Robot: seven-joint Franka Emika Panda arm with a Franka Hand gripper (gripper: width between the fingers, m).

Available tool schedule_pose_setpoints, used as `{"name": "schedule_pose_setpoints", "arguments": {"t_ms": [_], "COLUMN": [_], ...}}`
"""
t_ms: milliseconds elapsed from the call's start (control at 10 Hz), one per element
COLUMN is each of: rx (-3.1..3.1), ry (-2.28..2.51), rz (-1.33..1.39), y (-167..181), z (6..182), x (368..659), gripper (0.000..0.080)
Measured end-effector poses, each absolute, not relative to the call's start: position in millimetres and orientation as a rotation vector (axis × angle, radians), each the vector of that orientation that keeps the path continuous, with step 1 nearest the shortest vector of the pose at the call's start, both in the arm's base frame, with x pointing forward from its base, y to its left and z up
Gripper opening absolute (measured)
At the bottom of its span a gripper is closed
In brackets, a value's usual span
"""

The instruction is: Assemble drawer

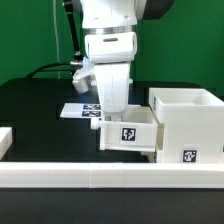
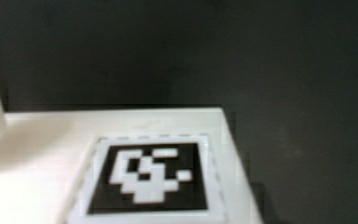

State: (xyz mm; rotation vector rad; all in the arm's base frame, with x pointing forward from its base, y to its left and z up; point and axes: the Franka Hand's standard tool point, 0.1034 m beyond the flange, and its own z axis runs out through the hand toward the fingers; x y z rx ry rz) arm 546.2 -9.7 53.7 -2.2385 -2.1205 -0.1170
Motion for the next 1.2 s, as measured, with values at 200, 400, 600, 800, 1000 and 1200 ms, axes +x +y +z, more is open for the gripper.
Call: {"name": "schedule_pose_setpoints", "arguments": {"t_ms": [200,400,600,800,1000,1200], "rx": [-2.239,-2.239,-2.241,-2.240,-2.241,-2.240], "ry": [-2.122,-2.122,-2.120,-2.123,-2.122,-2.120], "rz": [-0.118,-0.118,-0.118,-0.122,-0.120,-0.118], "y": [-9.7,-9.6,-9.6,-7.0,-7.7,-7.8], "z": [54.4,54.4,54.5,56.5,56.6,55.2], "x": [546.5,546.5,546.6,547.6,547.4,546.7], "gripper": [0.0041,0.0041,0.0041,0.0041,0.0041,0.0041]}}
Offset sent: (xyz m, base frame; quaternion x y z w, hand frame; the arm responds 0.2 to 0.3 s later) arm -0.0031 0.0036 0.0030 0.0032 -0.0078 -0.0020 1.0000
